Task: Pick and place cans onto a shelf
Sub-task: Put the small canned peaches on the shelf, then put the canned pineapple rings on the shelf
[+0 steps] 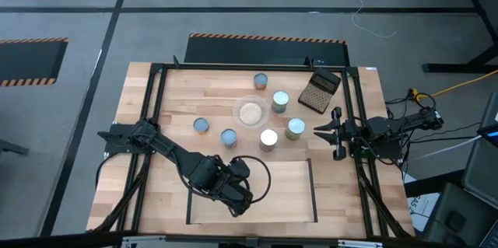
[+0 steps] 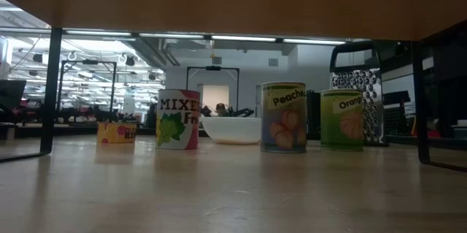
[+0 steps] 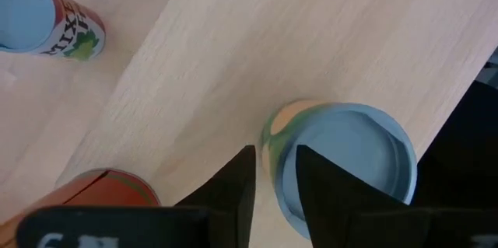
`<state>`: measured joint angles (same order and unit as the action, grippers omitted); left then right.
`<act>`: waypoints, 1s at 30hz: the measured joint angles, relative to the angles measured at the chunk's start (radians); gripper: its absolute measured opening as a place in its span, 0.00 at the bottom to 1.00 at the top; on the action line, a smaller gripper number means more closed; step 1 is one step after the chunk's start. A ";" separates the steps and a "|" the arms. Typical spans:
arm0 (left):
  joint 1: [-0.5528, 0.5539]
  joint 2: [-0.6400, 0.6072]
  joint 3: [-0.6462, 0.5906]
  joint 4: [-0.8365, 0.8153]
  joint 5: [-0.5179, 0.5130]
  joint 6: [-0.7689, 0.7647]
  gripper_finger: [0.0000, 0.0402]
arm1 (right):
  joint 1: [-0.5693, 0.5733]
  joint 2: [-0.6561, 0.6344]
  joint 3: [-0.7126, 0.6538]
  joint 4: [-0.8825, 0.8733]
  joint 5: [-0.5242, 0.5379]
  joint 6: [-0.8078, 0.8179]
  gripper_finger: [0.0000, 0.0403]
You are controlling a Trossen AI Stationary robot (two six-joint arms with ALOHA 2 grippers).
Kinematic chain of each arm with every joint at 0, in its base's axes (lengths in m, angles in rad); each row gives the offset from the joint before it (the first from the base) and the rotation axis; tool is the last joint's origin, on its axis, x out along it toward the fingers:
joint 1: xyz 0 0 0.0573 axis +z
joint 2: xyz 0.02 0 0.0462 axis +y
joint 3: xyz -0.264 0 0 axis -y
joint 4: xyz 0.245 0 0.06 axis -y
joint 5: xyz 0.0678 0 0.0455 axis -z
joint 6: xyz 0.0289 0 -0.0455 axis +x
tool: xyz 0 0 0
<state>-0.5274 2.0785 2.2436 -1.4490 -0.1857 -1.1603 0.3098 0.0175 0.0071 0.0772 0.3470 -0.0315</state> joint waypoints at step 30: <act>0.266 -0.119 0.097 -0.119 0.096 0.547 0.21 | 0.000 0.004 0.000 -0.002 -0.002 0.002 0.18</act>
<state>-0.2618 1.9592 2.3403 -1.5679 -0.0899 -0.6128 0.3096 0.0219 0.0071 0.0749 0.3454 -0.0299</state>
